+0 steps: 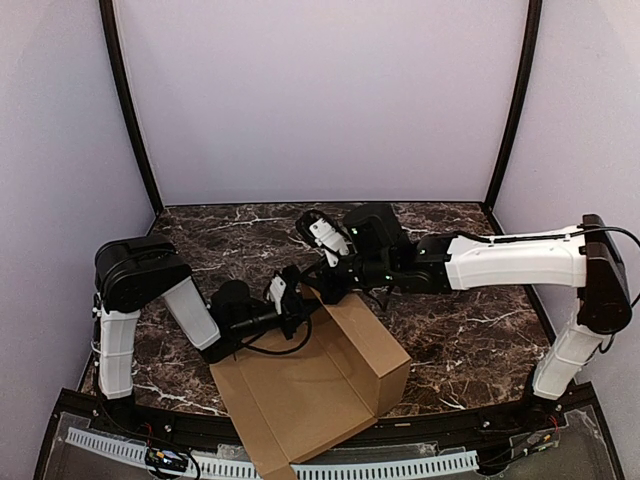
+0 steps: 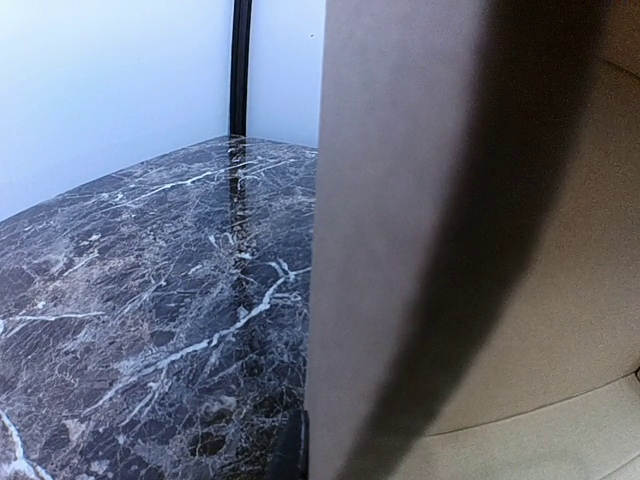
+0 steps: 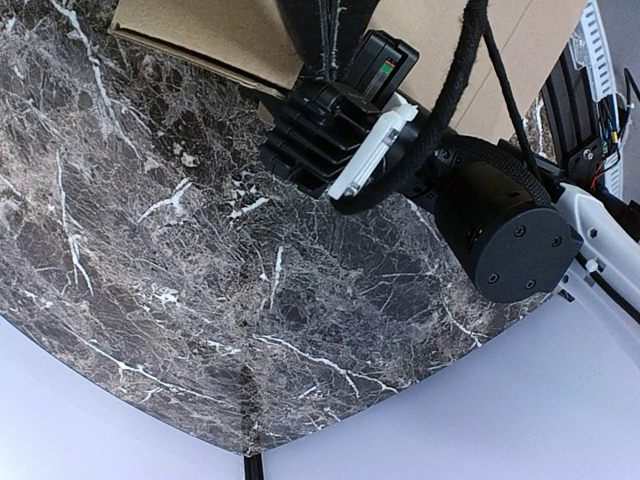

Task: Fold the paper box

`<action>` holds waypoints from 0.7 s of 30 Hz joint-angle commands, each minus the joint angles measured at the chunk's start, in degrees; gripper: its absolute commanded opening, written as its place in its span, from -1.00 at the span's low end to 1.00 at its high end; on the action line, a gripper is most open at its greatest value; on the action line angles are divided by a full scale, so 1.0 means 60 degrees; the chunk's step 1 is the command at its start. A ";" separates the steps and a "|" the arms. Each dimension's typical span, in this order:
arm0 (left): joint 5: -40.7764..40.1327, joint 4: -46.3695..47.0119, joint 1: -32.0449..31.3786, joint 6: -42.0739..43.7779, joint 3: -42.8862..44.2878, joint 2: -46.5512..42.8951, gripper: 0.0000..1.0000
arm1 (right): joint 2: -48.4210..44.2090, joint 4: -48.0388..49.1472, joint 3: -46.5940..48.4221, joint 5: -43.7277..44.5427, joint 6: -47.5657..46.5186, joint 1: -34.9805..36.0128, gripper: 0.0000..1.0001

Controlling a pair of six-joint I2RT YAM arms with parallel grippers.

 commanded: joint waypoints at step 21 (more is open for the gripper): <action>0.0398 0.0090 0.0089 0.0013 0.0079 -0.0215 -0.99 | -0.1091 -0.1767 0.0266 0.0565 -0.0109 0.0113 -1.00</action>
